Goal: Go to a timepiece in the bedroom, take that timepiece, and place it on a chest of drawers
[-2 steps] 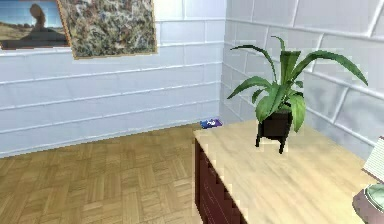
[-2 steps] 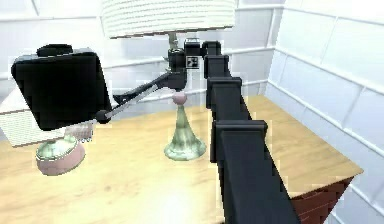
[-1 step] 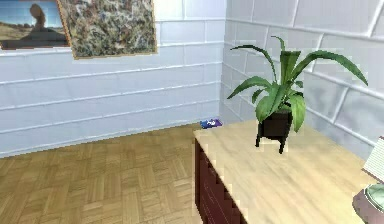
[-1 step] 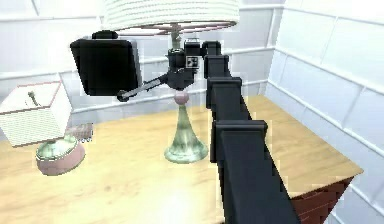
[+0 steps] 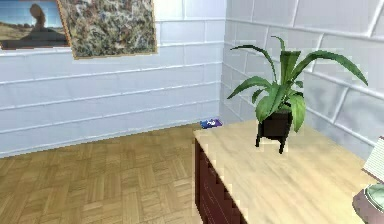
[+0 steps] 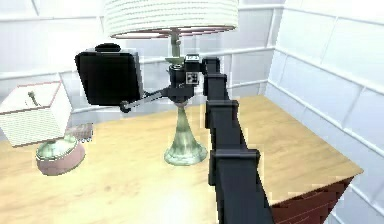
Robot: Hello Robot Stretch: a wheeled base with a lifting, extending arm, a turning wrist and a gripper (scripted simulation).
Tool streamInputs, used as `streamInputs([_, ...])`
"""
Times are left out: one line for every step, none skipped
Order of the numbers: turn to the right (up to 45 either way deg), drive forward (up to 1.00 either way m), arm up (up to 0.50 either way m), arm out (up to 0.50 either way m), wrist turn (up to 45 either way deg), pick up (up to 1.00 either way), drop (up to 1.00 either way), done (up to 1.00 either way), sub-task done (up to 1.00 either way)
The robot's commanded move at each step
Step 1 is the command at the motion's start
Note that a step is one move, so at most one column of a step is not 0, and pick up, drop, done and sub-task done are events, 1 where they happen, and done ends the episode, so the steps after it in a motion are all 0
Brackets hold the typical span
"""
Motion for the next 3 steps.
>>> streamInputs([0.0, 0.00, -0.32, 0.00, 0.0, 0.00, 0.00, 0.00, 0.00])
streamInputs([0.0, 0.00, 0.00, 0.00, 0.0, 0.00, 1.00, 0.00, 0.00])
streamInputs([0.0, 0.00, 0.10, 0.00, 0.0, 0.00, 0.00, 0.00, 0.00])
